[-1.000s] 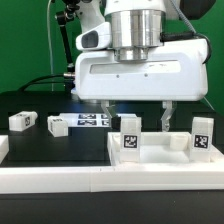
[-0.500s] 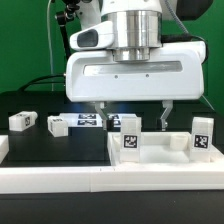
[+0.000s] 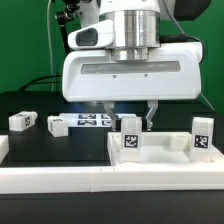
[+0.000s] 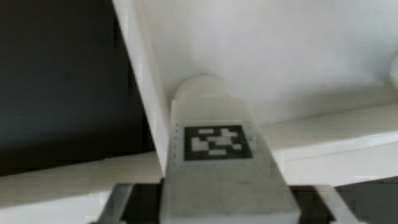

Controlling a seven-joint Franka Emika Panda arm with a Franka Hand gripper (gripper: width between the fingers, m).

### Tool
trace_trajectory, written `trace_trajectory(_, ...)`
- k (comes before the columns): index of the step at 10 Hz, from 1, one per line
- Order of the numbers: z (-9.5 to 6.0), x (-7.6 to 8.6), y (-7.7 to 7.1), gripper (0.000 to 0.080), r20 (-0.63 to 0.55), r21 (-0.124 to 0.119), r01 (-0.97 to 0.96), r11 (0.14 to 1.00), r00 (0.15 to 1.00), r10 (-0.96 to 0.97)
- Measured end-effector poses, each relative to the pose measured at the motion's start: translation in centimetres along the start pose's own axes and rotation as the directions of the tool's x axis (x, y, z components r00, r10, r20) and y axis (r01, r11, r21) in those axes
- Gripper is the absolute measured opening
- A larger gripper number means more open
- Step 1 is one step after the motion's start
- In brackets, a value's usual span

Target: Assemble square table

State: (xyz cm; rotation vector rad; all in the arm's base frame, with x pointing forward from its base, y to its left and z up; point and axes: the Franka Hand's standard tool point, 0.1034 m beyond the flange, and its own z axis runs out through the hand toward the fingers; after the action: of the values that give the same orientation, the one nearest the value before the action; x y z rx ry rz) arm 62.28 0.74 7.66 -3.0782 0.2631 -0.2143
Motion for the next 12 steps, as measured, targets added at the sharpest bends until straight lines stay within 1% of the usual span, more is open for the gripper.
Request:
trace_trajectory(2,0.00,0.00,0.03,0.0288,0.000,0.000,-0.027,1.000,1.000,0.027)
trace_trajectory(3,0.04,-0.01,0.08,0.0288,0.001,0.002,-0.095,0.996,0.996,0.095)
trace_trajectory(4,0.05,0.00,0.21,0.0288,0.002,0.008,-0.216,0.976,0.976,0.216)
trace_trajectory(5,0.07,-0.02,0.21,0.0288,0.002,0.008,-0.314,0.949,0.949,0.314)
trace_trajectory(6,0.08,-0.03,0.25,0.0289,0.002,0.006,-0.422,0.906,0.906,0.422)
trace_trajectory(8,0.09,-0.09,0.24,0.0290,0.004,0.004,-0.565,0.825,0.825,0.565)
trace_trajectory(10,0.13,-0.21,0.10,0.0290,0.006,-0.001,-0.713,0.701,0.701,0.713)
trace_trajectory(12,0.14,-0.33,-0.09,0.0290,0.005,-0.008,-0.819,0.574,0.574,0.819)
